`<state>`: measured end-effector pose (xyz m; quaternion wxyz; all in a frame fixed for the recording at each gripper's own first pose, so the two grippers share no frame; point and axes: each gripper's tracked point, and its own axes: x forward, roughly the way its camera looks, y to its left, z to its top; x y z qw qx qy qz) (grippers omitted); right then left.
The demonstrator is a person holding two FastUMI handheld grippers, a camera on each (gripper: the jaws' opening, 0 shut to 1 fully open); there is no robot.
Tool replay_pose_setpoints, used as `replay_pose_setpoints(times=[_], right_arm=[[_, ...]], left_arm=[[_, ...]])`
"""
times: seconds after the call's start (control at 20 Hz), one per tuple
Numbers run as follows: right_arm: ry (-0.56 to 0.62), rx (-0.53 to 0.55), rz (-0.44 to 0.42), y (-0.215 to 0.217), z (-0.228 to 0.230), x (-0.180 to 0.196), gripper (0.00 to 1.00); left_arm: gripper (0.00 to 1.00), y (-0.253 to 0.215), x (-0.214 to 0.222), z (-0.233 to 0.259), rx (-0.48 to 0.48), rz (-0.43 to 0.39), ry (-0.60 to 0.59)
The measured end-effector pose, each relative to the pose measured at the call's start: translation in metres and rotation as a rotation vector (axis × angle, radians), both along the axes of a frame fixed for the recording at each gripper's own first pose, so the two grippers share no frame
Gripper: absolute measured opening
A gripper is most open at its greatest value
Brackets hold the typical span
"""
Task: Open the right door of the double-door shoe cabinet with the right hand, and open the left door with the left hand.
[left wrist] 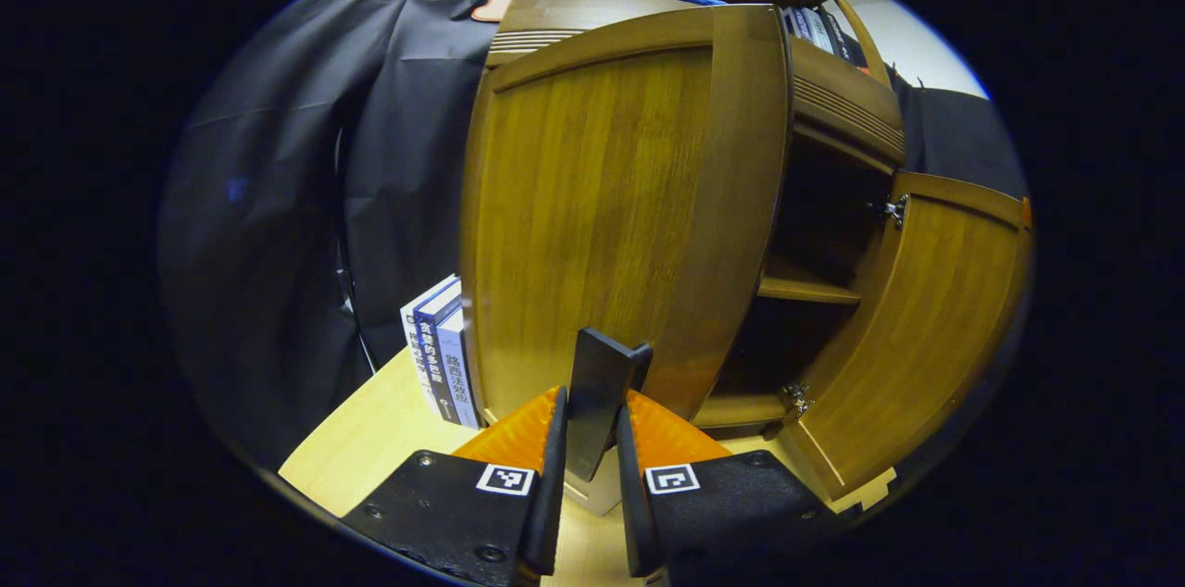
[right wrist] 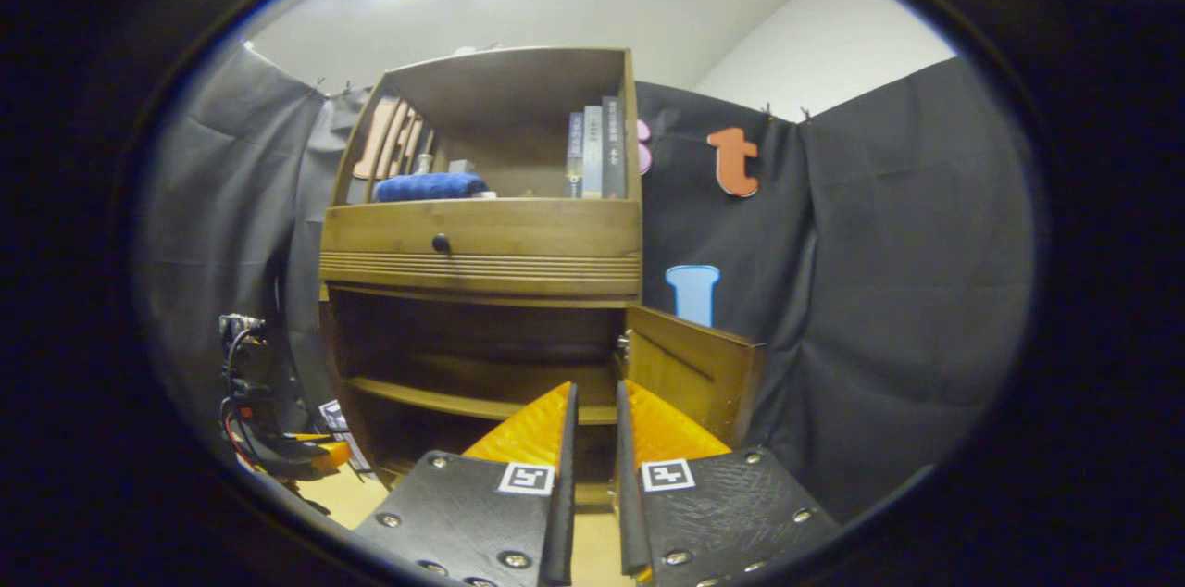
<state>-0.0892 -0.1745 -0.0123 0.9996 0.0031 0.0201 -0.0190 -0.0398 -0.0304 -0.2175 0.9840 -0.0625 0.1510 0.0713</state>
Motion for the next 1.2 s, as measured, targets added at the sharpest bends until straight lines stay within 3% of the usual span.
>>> replay_pose_setpoints(times=[0.2,0.25,0.35,0.4,0.5,0.55,0.75,0.85,1.2], right_arm=[[0.019,0.036,0.078,0.025,-0.009,0.014,0.2],[0.022,0.041,0.096,0.03,-0.01,0.017,0.2],[0.032,0.051,0.13,0.041,-0.014,0.021,0.2],[0.037,0.056,0.146,0.047,-0.017,0.023,0.24],[0.045,0.064,0.175,0.058,-0.021,0.027,0.24],[0.049,0.067,0.187,0.062,-0.022,0.028,0.2],[0.06,0.083,0.226,0.076,-0.028,0.035,0.2],[0.07,0.096,0.247,0.085,-0.033,0.038,0.2],[0.094,0.127,0.317,0.104,-0.043,0.043,0.2]], left_arm=[[0.23,0.015,-0.016,0.003,0.022,0.039,0.005],[0.17,0.019,-0.019,0.004,0.022,0.05,0.005],[0.17,0.027,-0.027,0.005,0.016,0.07,0.007],[0.14,0.032,-0.03,0.006,0.015,0.081,0.007],[0.14,0.04,-0.036,0.007,0.022,0.102,0.009],[0.1,0.045,-0.039,0.007,0.027,0.112,0.01],[0.12,0.068,-0.049,0.01,0.03,0.159,0.008],[0.08,0.077,-0.056,0.011,0.029,0.182,0.006],[0.07,0.106,-0.074,0.014,0.047,0.194,0.002]])
